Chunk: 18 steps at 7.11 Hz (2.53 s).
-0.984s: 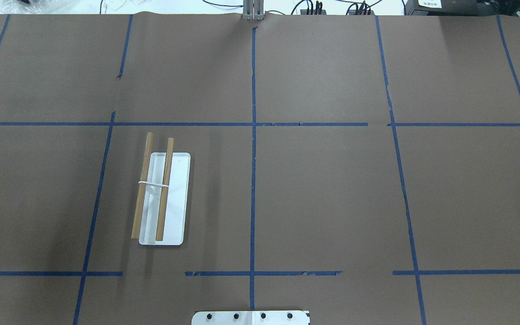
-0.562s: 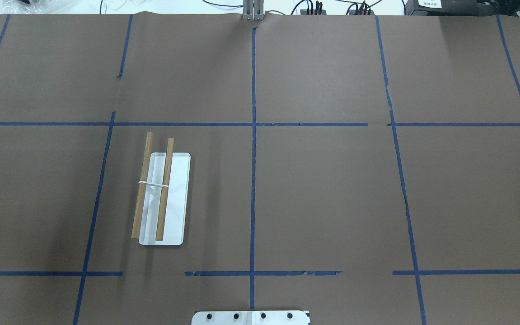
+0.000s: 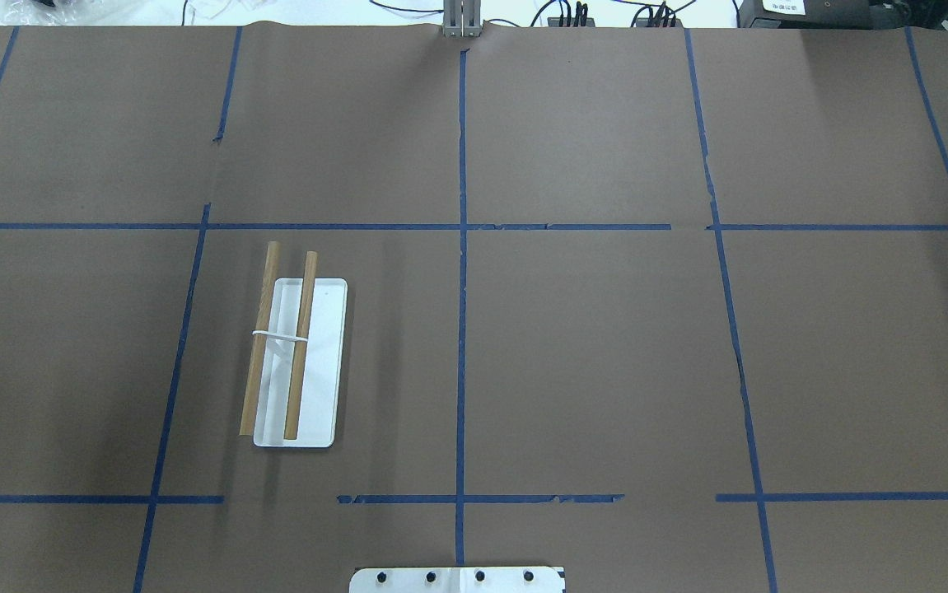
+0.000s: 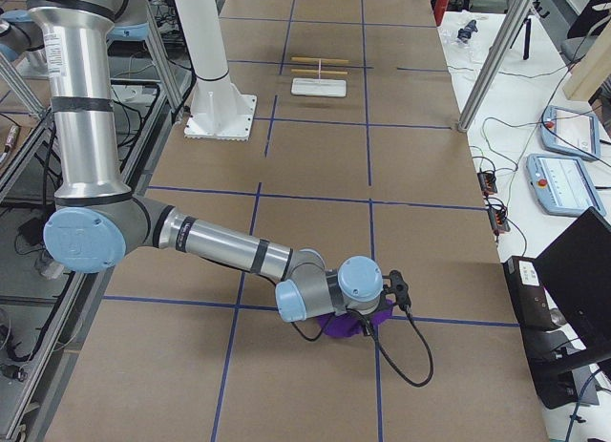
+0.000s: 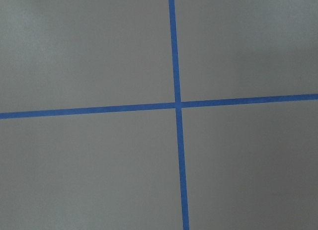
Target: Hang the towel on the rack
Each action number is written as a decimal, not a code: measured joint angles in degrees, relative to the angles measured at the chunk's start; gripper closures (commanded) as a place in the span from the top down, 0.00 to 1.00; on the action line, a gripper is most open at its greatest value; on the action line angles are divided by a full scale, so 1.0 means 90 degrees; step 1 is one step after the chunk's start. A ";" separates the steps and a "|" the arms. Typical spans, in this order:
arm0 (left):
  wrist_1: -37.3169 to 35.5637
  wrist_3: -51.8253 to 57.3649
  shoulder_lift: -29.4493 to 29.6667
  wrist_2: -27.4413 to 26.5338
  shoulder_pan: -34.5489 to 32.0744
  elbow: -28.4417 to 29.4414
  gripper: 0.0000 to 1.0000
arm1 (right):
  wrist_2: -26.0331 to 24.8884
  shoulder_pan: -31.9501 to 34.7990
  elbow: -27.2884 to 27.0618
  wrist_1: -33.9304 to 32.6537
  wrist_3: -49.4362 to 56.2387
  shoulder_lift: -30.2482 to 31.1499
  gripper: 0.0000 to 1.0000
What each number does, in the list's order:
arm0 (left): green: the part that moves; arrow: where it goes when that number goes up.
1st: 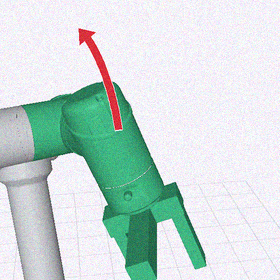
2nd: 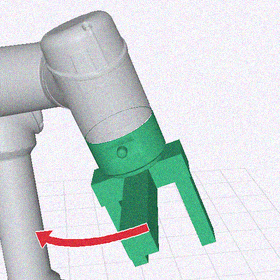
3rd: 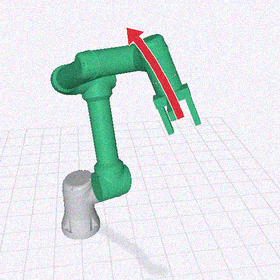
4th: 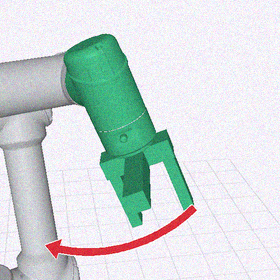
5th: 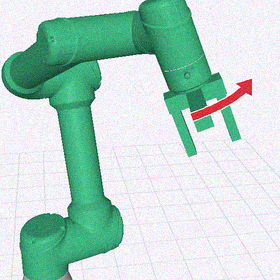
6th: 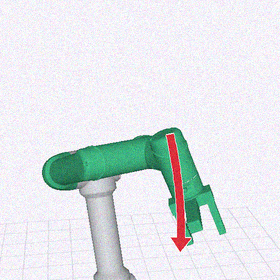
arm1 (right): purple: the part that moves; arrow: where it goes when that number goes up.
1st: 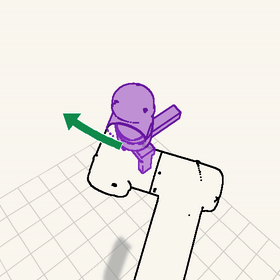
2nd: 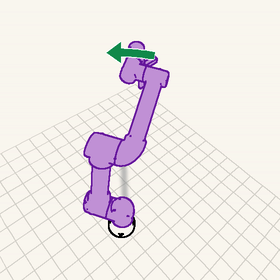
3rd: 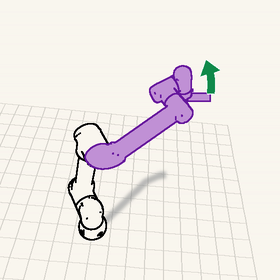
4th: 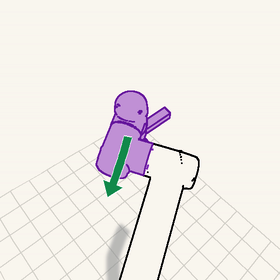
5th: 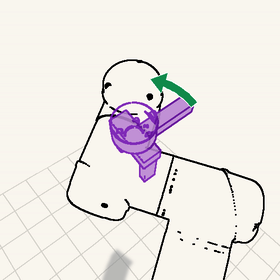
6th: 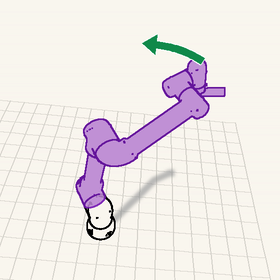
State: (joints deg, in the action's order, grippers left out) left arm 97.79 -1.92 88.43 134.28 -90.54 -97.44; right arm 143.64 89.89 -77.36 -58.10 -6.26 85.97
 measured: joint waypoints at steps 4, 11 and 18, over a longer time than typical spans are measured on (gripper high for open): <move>0.1488 -0.1206 0.0398 -0.0050 0.0559 0.0017 1.00 | 0.0137 -0.0976 -0.2222 0.0026 -0.4870 -0.0870 0.00; 0.2557 -0.7321 0.1852 0.0260 0.2156 -0.0160 1.00 | -0.3881 -0.4379 -0.3860 0.0069 -1.2603 -0.2686 0.00; 0.5898 -1.4308 0.3091 -0.0408 0.4111 0.0060 1.00 | -0.6210 -0.5883 -0.4466 0.0086 -1.4590 -0.2975 0.00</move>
State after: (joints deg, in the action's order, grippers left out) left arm 150.87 -130.69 116.26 130.61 -53.54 -96.90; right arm 87.75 36.95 -117.55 -57.33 -137.58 59.20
